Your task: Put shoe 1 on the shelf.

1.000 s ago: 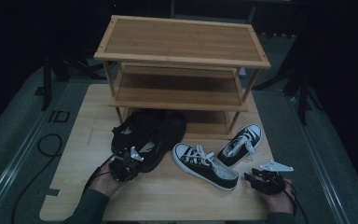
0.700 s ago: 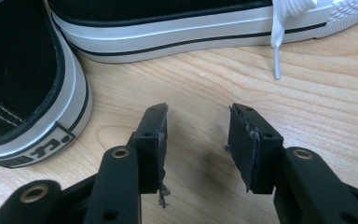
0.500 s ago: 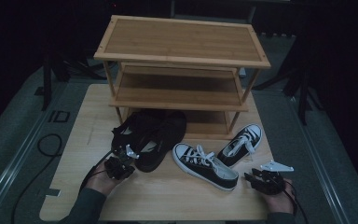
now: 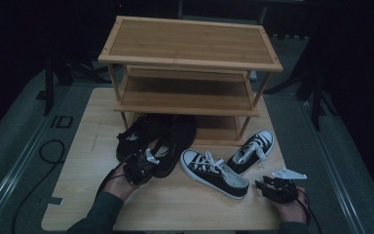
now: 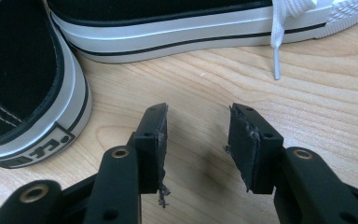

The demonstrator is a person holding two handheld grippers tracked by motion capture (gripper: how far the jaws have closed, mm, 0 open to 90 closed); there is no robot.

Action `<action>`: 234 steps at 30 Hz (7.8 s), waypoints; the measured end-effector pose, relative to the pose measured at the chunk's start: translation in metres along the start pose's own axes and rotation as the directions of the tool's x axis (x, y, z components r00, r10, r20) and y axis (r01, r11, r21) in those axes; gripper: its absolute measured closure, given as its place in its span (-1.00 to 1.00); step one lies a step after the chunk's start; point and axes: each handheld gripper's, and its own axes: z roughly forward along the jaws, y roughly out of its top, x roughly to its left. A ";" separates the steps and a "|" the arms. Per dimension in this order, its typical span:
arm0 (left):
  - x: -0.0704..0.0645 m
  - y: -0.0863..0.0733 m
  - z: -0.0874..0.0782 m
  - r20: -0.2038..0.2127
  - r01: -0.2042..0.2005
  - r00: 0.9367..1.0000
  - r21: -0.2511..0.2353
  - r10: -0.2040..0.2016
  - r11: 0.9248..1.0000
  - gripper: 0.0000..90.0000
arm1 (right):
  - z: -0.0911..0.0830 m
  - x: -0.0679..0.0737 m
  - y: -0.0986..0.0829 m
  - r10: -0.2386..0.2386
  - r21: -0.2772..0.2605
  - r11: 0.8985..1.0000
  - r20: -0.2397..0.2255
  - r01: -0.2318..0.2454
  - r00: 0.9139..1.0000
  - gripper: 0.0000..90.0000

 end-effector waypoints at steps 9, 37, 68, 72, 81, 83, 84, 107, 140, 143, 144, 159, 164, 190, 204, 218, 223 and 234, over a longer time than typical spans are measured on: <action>-0.005 0.024 0.010 -0.030 -0.022 0.999 0.005 0.022 1.000 1.00 | 0.000 0.000 0.000 0.000 0.000 1.000 0.000 0.000 1.000 0.26; 0.007 0.025 0.020 -0.051 -0.009 0.999 0.027 0.011 1.000 0.99 | 0.000 0.000 0.000 -0.001 0.000 1.000 0.000 0.001 1.000 0.26; 0.002 0.052 0.029 -0.067 -0.002 0.998 -0.014 0.001 1.000 0.98 | 0.000 -0.001 0.000 -0.002 -0.001 1.000 -0.003 0.002 1.000 0.27; 0.007 0.045 0.025 -0.081 0.014 0.997 -0.016 -0.015 1.000 0.98 | 0.000 -0.001 0.000 -0.001 -0.003 1.000 -0.004 0.001 1.000 0.27; 0.017 0.043 0.027 -0.117 0.065 0.991 -0.036 -0.069 0.997 0.98 | 0.000 0.000 0.000 -0.001 -0.002 1.000 -0.001 0.001 1.000 0.27; 0.013 0.049 0.031 -0.122 0.059 0.991 -0.031 -0.062 0.998 0.98 | 0.000 0.000 0.000 -0.002 -0.002 1.000 -0.001 0.002 1.000 0.27; 0.013 0.049 0.031 -0.122 0.059 0.991 -0.031 -0.062 0.998 0.98 | 0.000 0.000 0.000 -0.002 -0.002 1.000 -0.001 0.002 1.000 0.27; 0.007 0.077 0.046 -0.094 0.037 0.995 -0.042 -0.041 0.998 0.99 | 0.000 -0.001 0.000 -0.002 -0.002 1.000 -0.002 0.002 1.000 0.27; 0.007 0.095 0.046 -0.073 0.048 0.996 -0.097 -0.055 0.994 1.00 | 0.000 -0.001 0.000 -0.003 -0.002 1.000 -0.003 0.003 1.000 0.28; 0.007 0.097 0.047 -0.074 0.047 0.996 -0.096 -0.054 0.994 1.00 | 0.000 -0.001 0.000 -0.003 -0.002 1.000 -0.003 0.003 1.000 0.28; 0.007 0.098 0.048 -0.075 0.047 0.996 -0.096 -0.055 0.994 1.00 | 0.000 -0.001 0.000 -0.003 -0.002 1.000 -0.003 0.003 1.000 0.28; 0.009 0.110 0.056 -0.062 0.061 0.996 -0.110 -0.068 0.992 1.00 | 0.000 -0.001 0.000 -0.002 -0.003 1.000 -0.005 0.002 1.000 0.28; 0.011 0.109 0.056 -0.044 0.058 0.997 -0.121 -0.064 0.991 0.99 | 0.000 -0.001 0.000 -0.003 -0.003 1.000 -0.005 0.003 1.000 0.28; 0.025 0.038 0.016 -0.037 0.043 0.998 -0.073 -0.046 0.996 1.00 | 0.000 -0.001 -0.001 -0.001 -0.003 1.000 -0.006 0.001 1.000 0.28; 0.036 -0.005 -0.009 -0.070 0.062 0.995 -0.040 -0.065 0.997 1.00 | -0.001 -0.001 -0.001 0.000 -0.003 1.000 -0.009 0.000 1.000 0.28; 0.052 -0.051 -0.024 -0.090 0.152 0.984 -0.026 -0.154 0.988 0.99 | -0.001 -0.001 -0.001 0.001 -0.003 1.000 -0.008 -0.001 1.000 0.29; 0.056 -0.060 -0.025 -0.097 0.173 0.980 -0.022 -0.175 0.985 0.99 | -0.001 -0.001 -0.001 0.001 -0.003 1.000 -0.007 -0.001 1.000 0.28; 0.071 -0.071 -0.013 -0.136 0.231 0.964 0.000 -0.228 0.973 1.00 | -0.001 -0.001 -0.001 0.001 -0.004 1.000 -0.008 -0.001 1.000 0.28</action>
